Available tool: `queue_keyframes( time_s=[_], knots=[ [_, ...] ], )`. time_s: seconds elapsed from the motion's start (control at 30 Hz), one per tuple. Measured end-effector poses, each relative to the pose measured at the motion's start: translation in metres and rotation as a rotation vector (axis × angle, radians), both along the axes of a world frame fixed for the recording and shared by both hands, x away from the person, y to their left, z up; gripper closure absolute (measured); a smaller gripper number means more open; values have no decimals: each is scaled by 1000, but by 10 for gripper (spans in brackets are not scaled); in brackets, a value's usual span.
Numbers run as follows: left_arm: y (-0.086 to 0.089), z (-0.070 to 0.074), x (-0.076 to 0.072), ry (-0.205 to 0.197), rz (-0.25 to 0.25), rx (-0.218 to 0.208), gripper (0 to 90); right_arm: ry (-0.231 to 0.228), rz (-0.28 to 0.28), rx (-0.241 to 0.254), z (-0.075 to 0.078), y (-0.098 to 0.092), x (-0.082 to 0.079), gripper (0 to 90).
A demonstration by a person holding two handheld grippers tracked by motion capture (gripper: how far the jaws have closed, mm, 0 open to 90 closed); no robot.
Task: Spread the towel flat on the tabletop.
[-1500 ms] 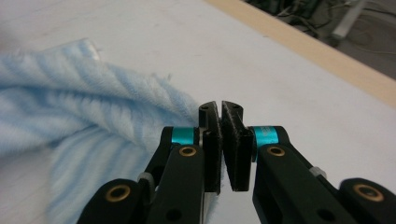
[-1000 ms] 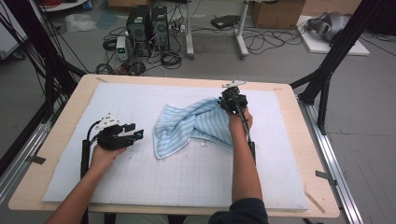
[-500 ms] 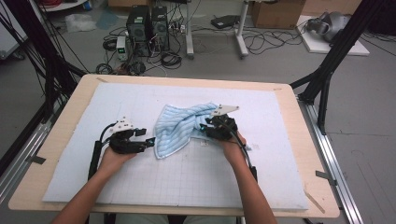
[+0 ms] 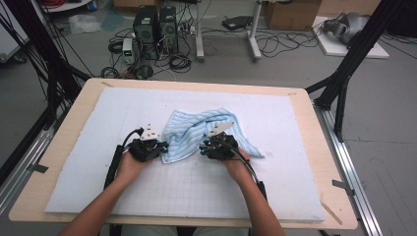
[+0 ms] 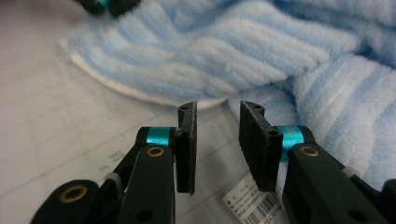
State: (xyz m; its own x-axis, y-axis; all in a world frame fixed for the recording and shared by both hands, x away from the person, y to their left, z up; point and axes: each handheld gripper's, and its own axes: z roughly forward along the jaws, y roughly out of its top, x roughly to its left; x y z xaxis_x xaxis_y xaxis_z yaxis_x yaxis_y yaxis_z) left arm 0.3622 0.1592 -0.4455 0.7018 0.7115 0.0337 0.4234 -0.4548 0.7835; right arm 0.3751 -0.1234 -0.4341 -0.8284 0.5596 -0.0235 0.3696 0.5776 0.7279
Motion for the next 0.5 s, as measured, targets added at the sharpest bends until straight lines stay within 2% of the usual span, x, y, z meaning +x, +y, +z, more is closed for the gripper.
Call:
queue_keyframes(
  time_s=[0.03,0.1,0.17,0.27,0.33,0.37,0.4,0.43,0.47,0.5],
  knots=[
    [3,1,3,4,20,-18,845,-8,-11,-16,-3,2,1,664],
    [10,4,9,9,47,-57,847,-6,-18,-18,-5,2,3,659],
    [19,7,15,11,66,-120,847,-9,-32,-28,-9,5,7,652],
    [28,8,19,7,104,-164,847,-9,-35,-18,-10,5,11,665],
    [33,8,22,13,127,-184,847,20,-34,3,-10,4,12,731],
    [35,9,24,16,133,-186,847,20,-34,3,-10,4,12,731],
    [37,10,25,8,142,-194,847,29,-30,11,-10,3,12,785],
    [41,14,28,7,151,-210,847,50,-11,14,-10,4,10,896],
    [41,14,28,7,151,-210,847,50,-11,14,-10,4,10,896],
    [45,17,33,6,155,-211,847,54,17,9,-9,6,7,896]
  ],
)
